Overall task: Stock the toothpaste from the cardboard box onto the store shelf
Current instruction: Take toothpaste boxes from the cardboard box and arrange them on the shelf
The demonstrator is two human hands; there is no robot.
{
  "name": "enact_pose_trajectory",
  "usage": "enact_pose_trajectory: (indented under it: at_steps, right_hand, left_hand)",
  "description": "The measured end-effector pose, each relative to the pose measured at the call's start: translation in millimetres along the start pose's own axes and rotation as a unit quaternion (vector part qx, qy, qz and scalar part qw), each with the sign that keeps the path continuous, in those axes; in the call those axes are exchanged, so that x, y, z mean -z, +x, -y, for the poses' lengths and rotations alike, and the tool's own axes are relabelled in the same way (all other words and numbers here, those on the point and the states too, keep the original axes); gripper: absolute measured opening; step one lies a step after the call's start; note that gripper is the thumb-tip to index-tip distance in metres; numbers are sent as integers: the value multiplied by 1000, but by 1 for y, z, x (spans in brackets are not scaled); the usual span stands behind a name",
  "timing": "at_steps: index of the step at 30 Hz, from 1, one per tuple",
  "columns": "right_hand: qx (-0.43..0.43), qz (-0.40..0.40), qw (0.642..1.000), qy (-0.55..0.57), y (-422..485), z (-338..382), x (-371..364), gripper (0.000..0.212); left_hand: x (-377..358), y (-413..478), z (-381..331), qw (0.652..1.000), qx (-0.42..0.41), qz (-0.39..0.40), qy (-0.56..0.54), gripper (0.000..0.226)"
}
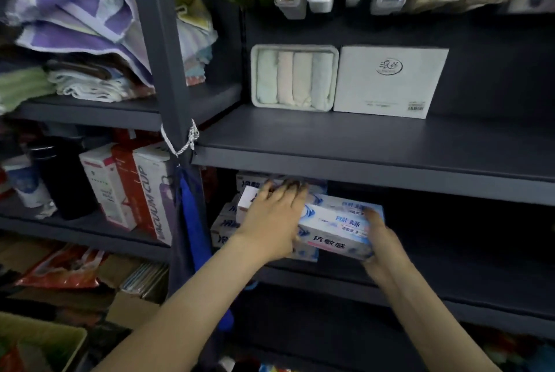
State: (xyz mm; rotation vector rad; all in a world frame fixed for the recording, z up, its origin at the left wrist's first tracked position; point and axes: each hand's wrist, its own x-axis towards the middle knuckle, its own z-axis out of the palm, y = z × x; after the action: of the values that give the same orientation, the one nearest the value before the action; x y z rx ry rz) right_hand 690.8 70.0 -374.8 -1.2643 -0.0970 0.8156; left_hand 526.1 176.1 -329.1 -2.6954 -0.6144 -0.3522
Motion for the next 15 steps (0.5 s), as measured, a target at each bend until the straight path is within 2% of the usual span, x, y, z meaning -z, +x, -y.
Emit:
enact_pose_trajectory:
  at_steps: [4,7,9,10,12,13,15]
  right_hand:
    - [51,2,998,-28,40,-15,-19,45]
    - [85,45,993,-62,62,-21,-31,48]
    - [85,83,987,-108,72,-22,-39,47]
    - [81,90,983,-137,73,-22,-42,52]
    - [77,110,975,-175,82,-26,-42,77]
    - [87,129,970,-187,78,-29,-42,77]
    - [123,174,958,-194,68,-37,-42,64]
  left_hand:
    - [-44,0,8,999,24,-40,-3,79]
    - [-71,9,19,995,48,-84,-15,84]
    - [-84,14,27,995,65,-65,-29,77]
    - [-88,17,31,994,79,-54,-57,71]
    - [-95,21,40,988,114,-55,-93,68]
    - [-97,23,43,986,126,-55,-92,68]
    - [-100,25,47,985,140,-46,-88,71]
